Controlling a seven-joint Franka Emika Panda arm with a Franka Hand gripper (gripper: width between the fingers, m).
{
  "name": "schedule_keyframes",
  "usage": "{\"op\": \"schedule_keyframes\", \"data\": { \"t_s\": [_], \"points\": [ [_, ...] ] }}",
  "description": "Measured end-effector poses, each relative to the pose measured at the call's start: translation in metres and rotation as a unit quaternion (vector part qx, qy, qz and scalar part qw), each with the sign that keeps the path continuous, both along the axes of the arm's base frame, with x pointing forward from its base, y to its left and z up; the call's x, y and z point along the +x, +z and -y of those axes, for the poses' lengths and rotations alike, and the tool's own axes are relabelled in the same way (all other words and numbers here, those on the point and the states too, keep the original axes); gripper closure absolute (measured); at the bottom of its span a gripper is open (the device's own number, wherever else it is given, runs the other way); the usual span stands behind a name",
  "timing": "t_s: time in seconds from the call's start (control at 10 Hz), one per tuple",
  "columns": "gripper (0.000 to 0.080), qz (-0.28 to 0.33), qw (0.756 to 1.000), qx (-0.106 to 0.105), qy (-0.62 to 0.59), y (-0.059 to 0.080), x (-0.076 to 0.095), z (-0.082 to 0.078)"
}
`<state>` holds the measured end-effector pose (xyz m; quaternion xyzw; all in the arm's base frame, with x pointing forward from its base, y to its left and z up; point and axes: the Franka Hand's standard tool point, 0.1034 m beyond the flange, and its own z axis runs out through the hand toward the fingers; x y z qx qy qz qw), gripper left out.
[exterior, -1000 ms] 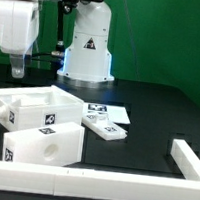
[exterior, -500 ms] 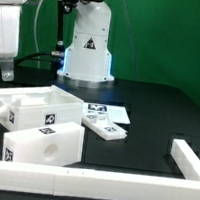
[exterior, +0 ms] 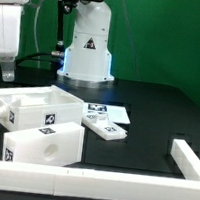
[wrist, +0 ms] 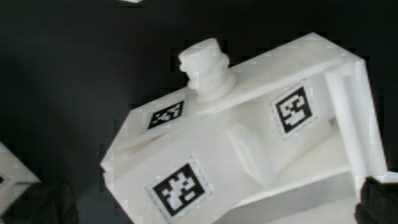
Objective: Assemble cabinet
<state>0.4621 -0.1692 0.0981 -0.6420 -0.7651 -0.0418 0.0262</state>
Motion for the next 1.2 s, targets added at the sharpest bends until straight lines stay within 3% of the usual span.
{"op": "schedule_keyframes", "data": {
  "t_s": [0.2, 0.4, 0.6, 0.8, 1.2],
  "points": [
    [0.0003, -0.004, 0.999, 0.01, 0.031, -0.004, -0.004, 0.002],
    [0.0003, -0.026, 0.996, 0.046, 0.073, -0.016, -0.004, 0.003],
    [0.0003, -0.034, 0.993, 0.064, 0.091, -0.018, 0.012, -0.019],
    [0.0003, -0.021, 0.995, 0.061, 0.078, -0.007, 0.015, -0.025],
    [0.0003, -0.031, 0.996, 0.056, 0.058, -0.01, 0.011, -0.024]
  ]
}}
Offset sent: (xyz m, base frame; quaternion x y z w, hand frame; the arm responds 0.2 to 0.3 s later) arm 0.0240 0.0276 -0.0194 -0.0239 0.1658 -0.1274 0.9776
